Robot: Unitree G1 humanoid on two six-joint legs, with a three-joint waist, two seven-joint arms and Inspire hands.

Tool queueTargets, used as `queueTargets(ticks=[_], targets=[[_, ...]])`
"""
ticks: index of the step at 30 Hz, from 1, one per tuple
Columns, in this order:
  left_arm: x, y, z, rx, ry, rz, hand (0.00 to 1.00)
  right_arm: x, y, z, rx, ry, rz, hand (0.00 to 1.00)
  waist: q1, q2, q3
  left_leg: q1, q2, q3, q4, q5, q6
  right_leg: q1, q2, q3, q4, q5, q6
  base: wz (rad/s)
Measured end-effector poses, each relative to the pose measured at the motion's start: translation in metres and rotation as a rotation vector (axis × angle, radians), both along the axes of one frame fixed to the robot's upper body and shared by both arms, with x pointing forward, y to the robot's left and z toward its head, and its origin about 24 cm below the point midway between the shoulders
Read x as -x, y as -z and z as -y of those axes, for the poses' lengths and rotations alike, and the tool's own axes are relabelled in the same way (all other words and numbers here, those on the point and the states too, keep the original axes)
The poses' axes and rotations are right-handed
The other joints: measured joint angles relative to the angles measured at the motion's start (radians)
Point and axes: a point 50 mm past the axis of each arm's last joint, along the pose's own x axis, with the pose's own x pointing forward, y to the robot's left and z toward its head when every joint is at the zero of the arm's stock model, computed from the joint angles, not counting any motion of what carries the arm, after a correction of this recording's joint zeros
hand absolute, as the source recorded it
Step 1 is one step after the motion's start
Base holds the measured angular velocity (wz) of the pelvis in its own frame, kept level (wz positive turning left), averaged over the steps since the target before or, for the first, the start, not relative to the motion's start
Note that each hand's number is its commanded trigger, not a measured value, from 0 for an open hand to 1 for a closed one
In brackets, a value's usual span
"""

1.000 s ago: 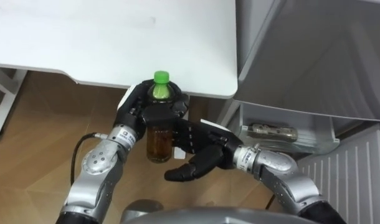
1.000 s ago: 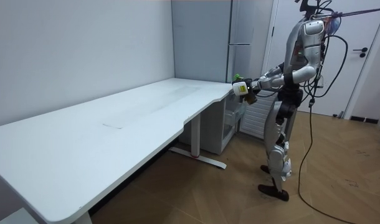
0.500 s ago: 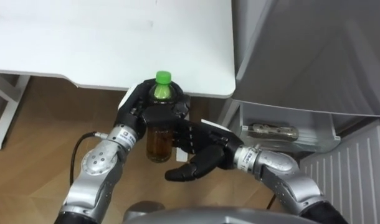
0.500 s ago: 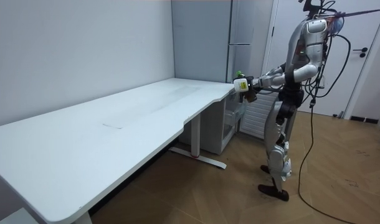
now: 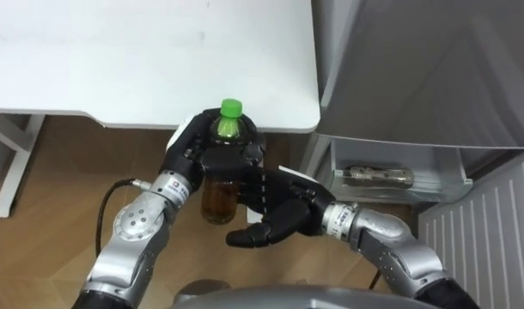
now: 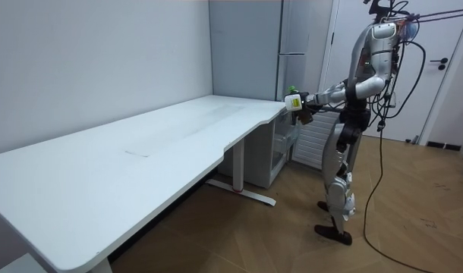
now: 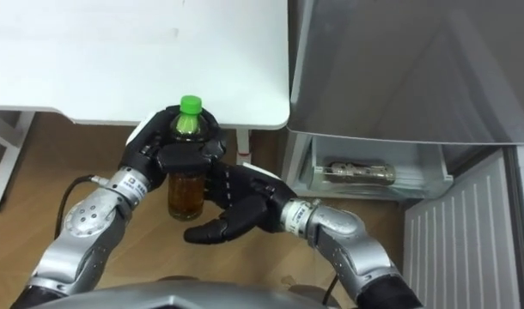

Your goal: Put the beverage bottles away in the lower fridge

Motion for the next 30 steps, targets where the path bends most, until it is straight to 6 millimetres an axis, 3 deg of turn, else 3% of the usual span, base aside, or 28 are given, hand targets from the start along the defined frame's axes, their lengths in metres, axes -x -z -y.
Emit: queueTargets(ticks=[1, 2, 3, 13, 26, 27, 29, 30], targets=[[-0.001, -0.001, 0.000, -0.002, 0.005, 0.004, 1.00, 0.000, 0.000, 0.000, -0.006, 0.006, -0.003, 0.60, 0.000, -0.001, -0.0027, -0.005, 0.000, 0.003, 0.001, 0.000, 0.000, -0.007, 0.000, 0.001, 0.001, 0.000, 0.000, -0.05], [-0.001, -0.001, 0.001, -0.002, 0.006, 0.004, 1.00, 0.000, 0.000, 0.000, -0.011, 0.010, -0.008, 0.92, -0.002, -0.001, -0.0027, -0.006, 0.000, 0.003, 0.001, 0.000, 0.000, -0.008, -0.001, 0.000, 0.001, 0.000, 0.000, -0.03], [-0.001, -0.001, 0.001, -0.003, 0.009, 0.003, 1.00, 0.002, 0.001, 0.000, -0.017, 0.019, -0.017, 1.00, -0.009, -0.003, -0.0036, -0.005, 0.000, 0.003, 0.001, 0.000, 0.000, -0.007, -0.001, 0.000, 0.001, 0.000, 0.000, 0.00], [0.006, 0.002, 0.024, -0.013, 0.126, -0.010, 1.00, 0.006, 0.017, 0.007, 0.007, 0.227, -0.155, 1.00, -0.013, -0.001, -0.0057, 0.017, 0.003, 0.023, -0.017, 0.000, 0.000, 0.000, 0.003, 0.014, 0.000, 0.001, 0.000, -0.05], [0.004, 0.002, 0.027, -0.016, 0.144, -0.014, 1.00, 0.007, 0.018, 0.008, 0.033, 0.256, -0.159, 1.00, -0.015, 0.014, -0.0040, 0.021, 0.004, 0.033, -0.021, 0.000, 0.000, -0.001, 0.005, 0.026, 0.000, 0.002, 0.000, -0.02], [0.005, 0.002, 0.027, -0.015, 0.145, -0.014, 0.67, 0.007, 0.018, 0.008, 0.035, 0.255, -0.158, 1.00, -0.015, 0.014, -0.0040, 0.021, 0.004, 0.034, -0.021, 0.000, 0.000, -0.002, 0.005, 0.027, -0.001, 0.002, 0.000, 0.00], [0.005, 0.002, 0.027, -0.013, 0.145, -0.015, 0.27, 0.007, 0.018, 0.009, 0.036, 0.254, -0.152, 1.00, -0.015, 0.014, -0.0040, 0.020, 0.004, 0.034, -0.022, 0.000, 0.000, -0.004, 0.006, 0.027, -0.001, 0.002, 0.000, 0.00], [0.005, 0.002, 0.027, -0.012, 0.144, -0.015, 0.00, 0.007, 0.018, 0.009, 0.036, 0.254, -0.152, 1.00, -0.015, 0.013, -0.0040, 0.019, 0.004, 0.035, -0.022, 0.000, 0.000, -0.006, 0.006, 0.028, -0.001, 0.002, 0.000, 0.00]])
